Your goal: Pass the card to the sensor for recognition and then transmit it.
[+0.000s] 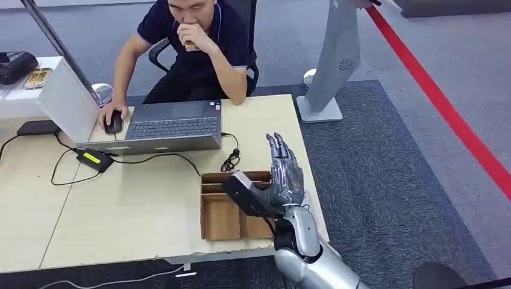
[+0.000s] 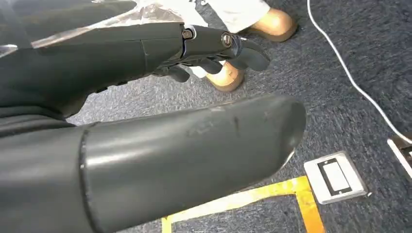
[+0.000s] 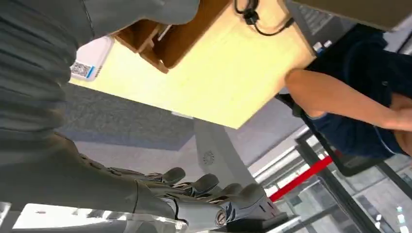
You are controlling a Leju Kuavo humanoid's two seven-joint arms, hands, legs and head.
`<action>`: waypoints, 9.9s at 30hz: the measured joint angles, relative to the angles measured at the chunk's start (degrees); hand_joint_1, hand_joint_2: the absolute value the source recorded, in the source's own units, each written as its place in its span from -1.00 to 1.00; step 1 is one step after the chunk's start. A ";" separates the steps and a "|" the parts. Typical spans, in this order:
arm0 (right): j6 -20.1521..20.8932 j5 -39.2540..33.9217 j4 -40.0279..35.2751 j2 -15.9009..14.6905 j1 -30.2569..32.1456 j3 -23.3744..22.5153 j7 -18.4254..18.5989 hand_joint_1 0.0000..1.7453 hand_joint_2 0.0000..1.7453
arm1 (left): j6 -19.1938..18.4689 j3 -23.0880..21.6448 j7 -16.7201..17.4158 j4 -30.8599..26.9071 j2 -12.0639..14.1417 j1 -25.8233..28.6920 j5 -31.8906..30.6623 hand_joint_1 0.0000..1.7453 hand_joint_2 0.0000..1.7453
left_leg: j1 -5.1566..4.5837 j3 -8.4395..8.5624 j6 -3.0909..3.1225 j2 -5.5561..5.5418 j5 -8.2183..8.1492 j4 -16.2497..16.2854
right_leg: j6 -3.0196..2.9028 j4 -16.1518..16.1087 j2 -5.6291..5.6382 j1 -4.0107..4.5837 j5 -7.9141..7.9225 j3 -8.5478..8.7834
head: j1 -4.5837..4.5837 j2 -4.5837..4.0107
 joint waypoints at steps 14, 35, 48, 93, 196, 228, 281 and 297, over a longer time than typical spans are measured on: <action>-0.92 0.15 4.89 0.20 0.06 0.24 0.00 -1.00 1.00 | 0.00 0.00 -0.33 0.00 0.00 0.02 0.18 -1.00 -1.00 | 0.00 0.01 0.00 0.01 0.00 0.00 | 0.00 0.00 0.00 0.00 0.00 0.00 | -0.02 0.00; 0.11 0.22 6.36 -0.22 0.11 0.31 -0.55 -1.00 1.00 | 0.22 -0.04 -0.70 0.02 0.00 0.04 0.42 -1.00 -1.00 | 0.00 0.01 0.00 0.01 0.00 0.00 | 0.00 -0.01 0.00 0.00 0.00 0.00 | 0.00 0.00; -0.33 -0.63 6.40 -0.22 0.07 0.39 -0.66 -1.00 1.00 | 0.24 -0.20 -0.94 0.04 0.00 0.03 0.66 -1.00 -1.00 | 0.00 0.01 0.00 0.01 0.00 0.00 | 0.00 0.00 0.00 0.00 0.00 0.00 | -0.02 0.00; -1.77 -2.93 11.23 0.50 -2.09 1.75 -1.57 -1.00 1.00 | 0.24 -0.37 -1.60 0.04 0.00 0.02 0.35 -1.00 -1.00 | 0.00 0.01 0.00 0.01 0.00 0.00 | 0.00 -0.01 0.00 0.00 0.00 -0.01 | 0.00 0.00; -0.81 -3.32 11.69 0.48 -2.22 2.05 -0.61 -0.58 1.00 | 0.24 -1.68 -1.86 0.39 0.00 0.02 0.33 -1.00 -1.00 | 0.00 0.01 0.00 0.01 0.00 0.01 | 0.00 -0.01 0.00 0.00 0.00 -0.01 | -0.02 0.00; 0.04 -3.13 11.69 0.46 -1.76 2.78 -0.04 1.00 1.00 | 0.26 -1.77 -1.86 0.39 0.00 0.01 0.48 -1.00 -1.00 | 0.00 0.01 0.00 0.01 0.00 0.01 | 0.00 -0.02 0.00 0.00 0.00 -0.01 | -0.02 0.00; -11.36 3.56 -21.47 -1.95 12.34 -17.09 -6.55 1.00 1.00 | 0.33 3.02 -1.84 0.48 0.11 0.54 -4.57 -1.00 -1.00 | -0.01 0.02 0.00 0.02 -0.01 0.01 | 0.00 -0.05 0.01 -0.01 0.01 0.01 | 0.00 0.00; -11.19 1.75 -14.21 0.76 4.54 -14.08 -6.45 1.00 1.00 | 0.33 6.91 -2.47 0.48 -0.22 0.63 -8.35 -1.00 -1.00 | 0.00 0.00 0.00 0.01 -0.01 0.01 | 0.00 -0.02 0.00 -0.01 0.01 0.01 | -0.02 0.00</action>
